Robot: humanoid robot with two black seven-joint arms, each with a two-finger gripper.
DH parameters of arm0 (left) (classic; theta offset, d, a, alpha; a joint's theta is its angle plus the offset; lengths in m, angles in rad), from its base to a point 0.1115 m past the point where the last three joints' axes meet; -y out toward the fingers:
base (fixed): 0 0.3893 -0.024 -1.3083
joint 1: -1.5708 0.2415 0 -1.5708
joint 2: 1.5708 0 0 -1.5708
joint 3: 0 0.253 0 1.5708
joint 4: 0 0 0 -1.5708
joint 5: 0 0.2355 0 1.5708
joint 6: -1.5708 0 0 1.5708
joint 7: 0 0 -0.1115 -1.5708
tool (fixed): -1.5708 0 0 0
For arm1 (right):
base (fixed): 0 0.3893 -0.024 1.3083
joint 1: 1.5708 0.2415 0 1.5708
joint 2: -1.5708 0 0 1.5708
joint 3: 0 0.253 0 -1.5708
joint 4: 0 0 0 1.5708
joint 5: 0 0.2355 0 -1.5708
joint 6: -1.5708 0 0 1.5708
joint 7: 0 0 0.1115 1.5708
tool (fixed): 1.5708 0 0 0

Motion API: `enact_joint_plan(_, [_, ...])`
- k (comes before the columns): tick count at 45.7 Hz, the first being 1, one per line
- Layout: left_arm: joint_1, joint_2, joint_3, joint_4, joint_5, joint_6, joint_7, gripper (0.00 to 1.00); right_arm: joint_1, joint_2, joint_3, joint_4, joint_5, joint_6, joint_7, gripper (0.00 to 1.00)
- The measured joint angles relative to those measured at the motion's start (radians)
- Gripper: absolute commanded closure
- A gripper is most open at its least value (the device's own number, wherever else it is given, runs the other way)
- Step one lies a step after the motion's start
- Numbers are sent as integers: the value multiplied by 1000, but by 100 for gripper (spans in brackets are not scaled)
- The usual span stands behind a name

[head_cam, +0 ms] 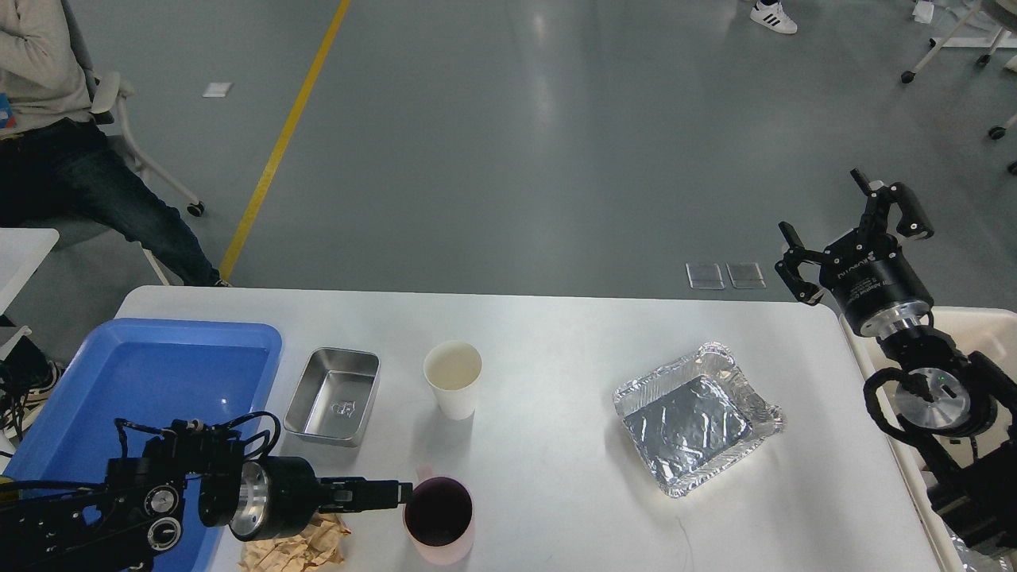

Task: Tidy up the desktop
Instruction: 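Reach the left gripper over the blue tray toward the pink mug, then grasp the pink mug with the left gripper and place it in the blue tray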

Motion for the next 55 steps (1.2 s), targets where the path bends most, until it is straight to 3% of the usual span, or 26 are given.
enact_joint_plan(9, [-24, -70, 50, 57, 26, 0, 1, 28, 0, 0, 1, -1, 0, 0, 1, 0])
enact_joint_plan(17, [-42, -99, 71, 88, 37, 0, 2, 51, 0, -1, 2, -2, 0, 0, 1, 0])
enact_joint_plan(22, [-60, -111, 94, 96, 43, 0, 2, 71, 0, -1, 3, -3, 0, 0, 1, 0])
enact_joint_plan(32, [-70, -119, 103, 97, 60, 0, 0, 95, 0, 0, 4, -2, 0, -2, 1, 0])
enact_joint_plan(55, [-98, -116, 103, 80, 92, -28, -4, 100, 0, 0, 6, 0, 0, -4, 2, 0])
